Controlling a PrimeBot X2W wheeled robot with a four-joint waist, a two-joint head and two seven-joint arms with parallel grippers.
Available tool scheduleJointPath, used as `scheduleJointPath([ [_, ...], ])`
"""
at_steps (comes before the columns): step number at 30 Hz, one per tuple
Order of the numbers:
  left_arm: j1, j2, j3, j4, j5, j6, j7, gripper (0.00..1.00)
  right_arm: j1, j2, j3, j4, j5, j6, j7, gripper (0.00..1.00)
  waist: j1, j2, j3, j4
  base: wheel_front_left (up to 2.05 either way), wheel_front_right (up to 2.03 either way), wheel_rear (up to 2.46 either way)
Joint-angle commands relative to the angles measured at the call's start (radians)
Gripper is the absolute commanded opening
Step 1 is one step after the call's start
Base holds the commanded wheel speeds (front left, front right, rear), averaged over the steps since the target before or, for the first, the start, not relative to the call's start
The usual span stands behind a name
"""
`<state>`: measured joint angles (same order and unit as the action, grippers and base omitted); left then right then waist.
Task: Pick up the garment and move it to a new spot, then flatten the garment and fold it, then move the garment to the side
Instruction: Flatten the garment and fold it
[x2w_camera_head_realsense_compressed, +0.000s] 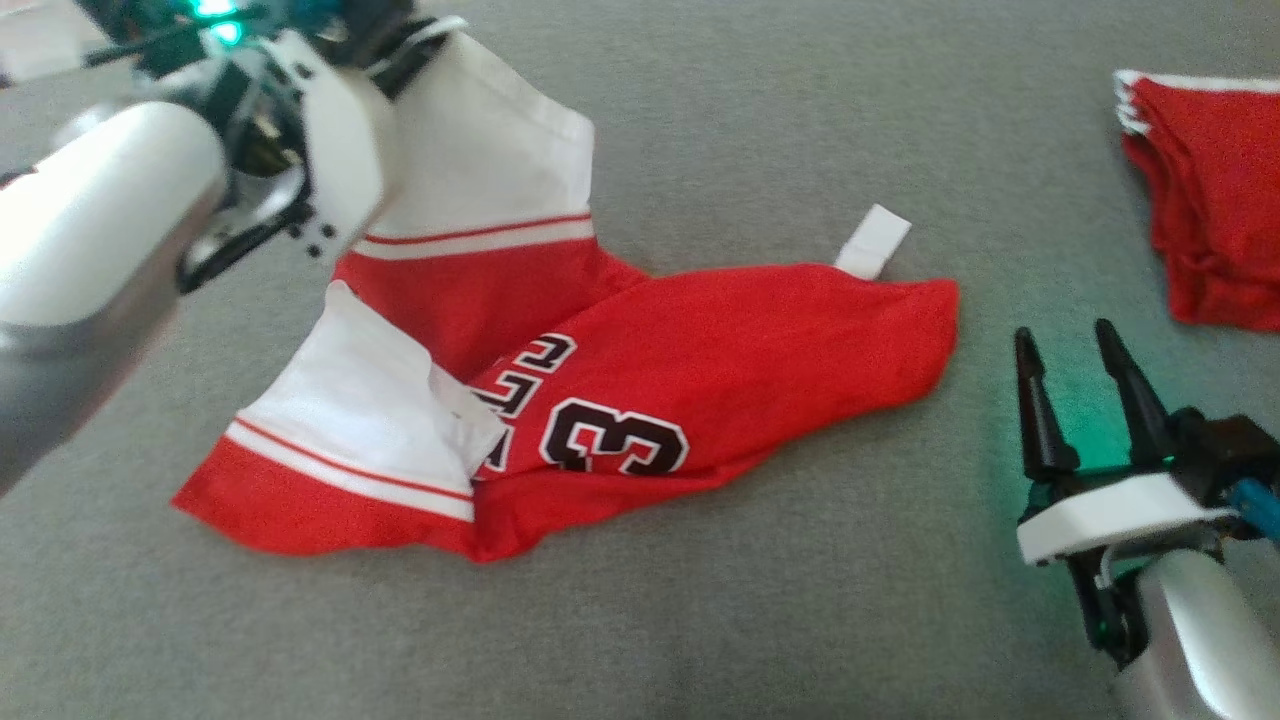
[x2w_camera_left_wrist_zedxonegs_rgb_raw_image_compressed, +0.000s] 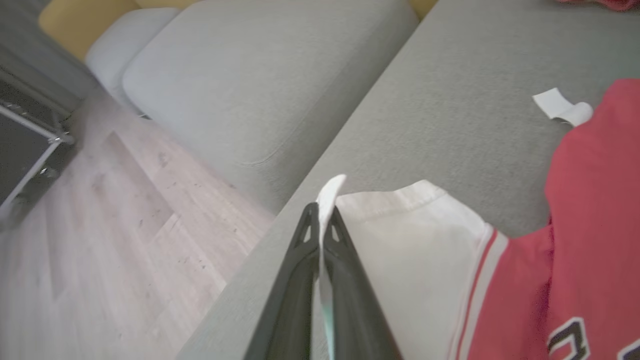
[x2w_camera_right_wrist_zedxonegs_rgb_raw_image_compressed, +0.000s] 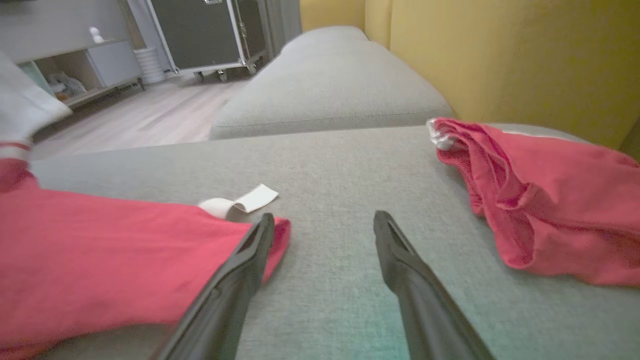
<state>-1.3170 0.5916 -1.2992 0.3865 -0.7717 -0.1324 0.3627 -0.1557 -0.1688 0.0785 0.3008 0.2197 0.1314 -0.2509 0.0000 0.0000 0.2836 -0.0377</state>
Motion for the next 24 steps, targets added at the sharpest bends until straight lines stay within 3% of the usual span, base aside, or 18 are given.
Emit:
scheduleJointPath([
  [1,-0.054,0.047,0.063,-0.002,-0.002,0.002,-0.022,0.00,-0.046,-0.024,0.008,0.036,0.005,-0.001,-0.009,1.00,0.0000,0.0000,-0.019,0.038,0.00,0.00,0.00],
  [7,-0.039,0.079,0.072,0.009,-0.003,0.008,-0.065,0.00,-0.172,-0.061,0.062,0.216,0.071,-0.001,0.028,1.00,0.0000,0.0000,-0.024,0.090,0.00,0.00,0.00],
  [15,-0.024,0.063,0.069,0.015,-0.012,0.009,-0.083,0.00,-0.264,-0.093,0.140,0.383,0.106,-0.001,0.082,0.97,0.0000,0.0000,-0.023,0.134,0.00,0.00,0.00],
  [17,-0.021,0.061,0.067,0.019,-0.014,0.008,-0.085,0.00,-0.273,-0.093,0.154,0.409,0.121,-0.001,0.091,0.79,0.0000,0.0000,-0.025,0.141,0.00,0.00,0.00],
  [19,-0.018,0.061,0.066,0.023,-0.017,0.008,-0.087,0.00,-0.278,-0.095,0.170,0.422,0.142,-0.001,0.088,0.69,0.0000,0.0000,-0.027,0.144,0.00,0.00,0.00],
  [20,-0.016,0.061,0.065,0.024,-0.019,0.008,-0.088,0.00,-0.281,-0.098,0.182,0.428,0.151,-0.001,0.088,0.52,0.0000,0.0000,-0.028,0.145,0.00,0.00,0.00],
  [21,-0.013,0.062,0.064,0.026,-0.021,0.008,-0.088,0.00,-0.284,-0.103,0.193,0.435,0.160,-0.001,0.088,0.44,0.0000,0.0000,-0.030,0.146,0.00,0.00,0.00],
  [24,-0.006,0.067,0.061,0.028,-0.024,0.007,-0.088,0.00,-0.300,-0.117,0.232,0.454,0.188,-0.001,0.086,0.27,0.0000,0.0000,-0.034,0.145,0.00,0.00,0.00],
])
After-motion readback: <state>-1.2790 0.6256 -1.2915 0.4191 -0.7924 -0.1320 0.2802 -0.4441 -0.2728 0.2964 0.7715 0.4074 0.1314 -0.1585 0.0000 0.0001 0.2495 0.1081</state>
